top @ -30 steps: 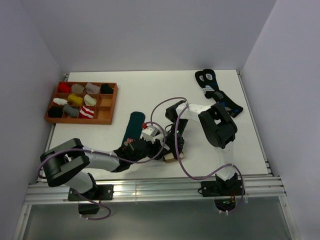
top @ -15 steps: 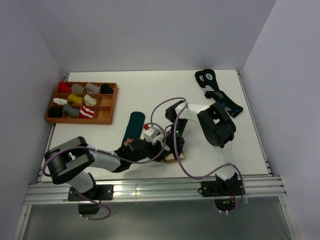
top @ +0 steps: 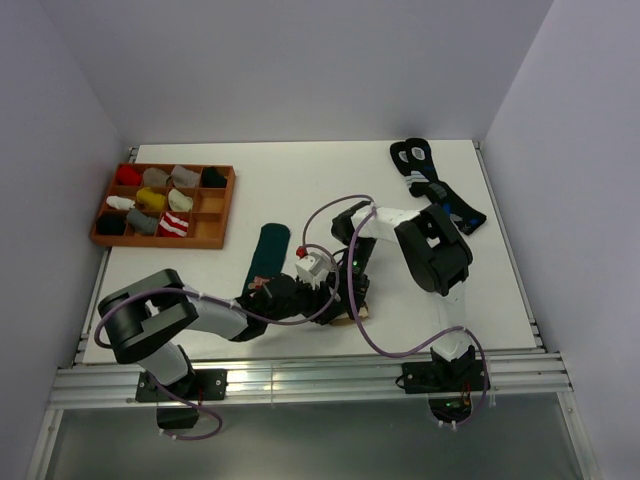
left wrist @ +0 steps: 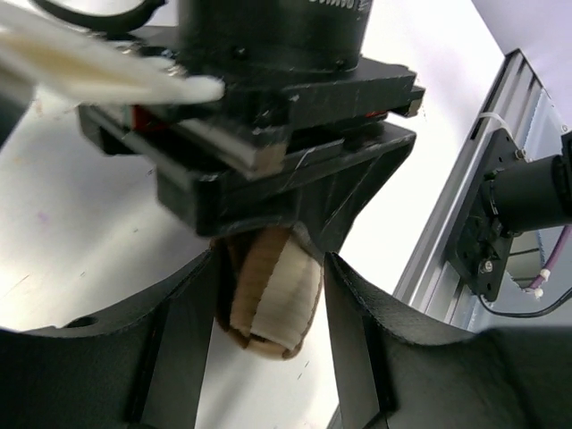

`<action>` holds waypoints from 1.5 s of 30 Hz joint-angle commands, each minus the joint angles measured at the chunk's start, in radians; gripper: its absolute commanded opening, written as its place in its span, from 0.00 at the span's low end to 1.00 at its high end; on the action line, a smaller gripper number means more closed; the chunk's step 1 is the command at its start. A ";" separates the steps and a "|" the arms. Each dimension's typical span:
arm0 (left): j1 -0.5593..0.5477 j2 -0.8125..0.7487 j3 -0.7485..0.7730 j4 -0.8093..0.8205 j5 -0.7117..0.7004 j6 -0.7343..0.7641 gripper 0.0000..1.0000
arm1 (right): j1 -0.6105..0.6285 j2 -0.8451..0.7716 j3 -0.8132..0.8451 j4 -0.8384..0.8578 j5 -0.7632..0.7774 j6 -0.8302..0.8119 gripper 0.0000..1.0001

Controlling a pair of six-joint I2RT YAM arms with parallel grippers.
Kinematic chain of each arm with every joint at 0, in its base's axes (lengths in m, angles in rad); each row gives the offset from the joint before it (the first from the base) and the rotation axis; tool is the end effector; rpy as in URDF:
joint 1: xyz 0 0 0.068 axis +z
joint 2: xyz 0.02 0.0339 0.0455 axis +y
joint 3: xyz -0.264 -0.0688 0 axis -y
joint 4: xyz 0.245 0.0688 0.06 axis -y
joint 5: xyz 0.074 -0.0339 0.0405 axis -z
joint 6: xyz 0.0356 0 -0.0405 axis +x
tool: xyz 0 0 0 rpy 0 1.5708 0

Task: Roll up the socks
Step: Roll the sock at the center of the board.

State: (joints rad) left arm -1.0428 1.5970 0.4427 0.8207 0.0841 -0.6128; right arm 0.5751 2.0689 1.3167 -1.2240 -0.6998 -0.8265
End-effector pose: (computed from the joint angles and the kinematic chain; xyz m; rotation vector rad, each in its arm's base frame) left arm 0.1407 -0.2471 0.1418 0.5074 2.0301 -1.1560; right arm 0.2612 0.1966 0.1288 1.5570 -2.1538 -1.0278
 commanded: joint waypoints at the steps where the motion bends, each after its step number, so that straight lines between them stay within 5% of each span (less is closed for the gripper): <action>1: 0.001 0.030 0.042 0.009 0.057 0.013 0.55 | -0.009 0.028 -0.034 0.136 0.140 -0.023 0.08; 12: 0.000 0.081 0.041 -0.005 0.060 -0.004 0.46 | -0.018 0.007 -0.045 0.158 0.137 -0.014 0.08; 16: 0.000 0.103 0.053 -0.026 0.071 -0.002 0.25 | -0.021 -0.010 -0.059 0.191 0.140 0.010 0.14; 22: -0.008 0.141 0.093 -0.098 0.083 0.007 0.01 | -0.027 -0.078 -0.112 0.291 0.174 0.067 0.37; 36: -0.016 0.155 0.129 -0.213 0.063 0.030 0.00 | -0.064 -0.266 -0.160 0.340 0.169 0.132 0.54; 45: -0.016 0.172 0.160 -0.249 0.055 0.035 0.00 | -0.103 -0.342 -0.203 0.345 0.135 0.129 0.56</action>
State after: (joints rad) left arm -1.0473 1.7283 0.5991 0.7132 0.1219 -0.6182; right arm 0.4984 1.7897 1.1233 -0.9718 -0.5842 -0.6830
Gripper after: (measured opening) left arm 0.056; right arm 0.558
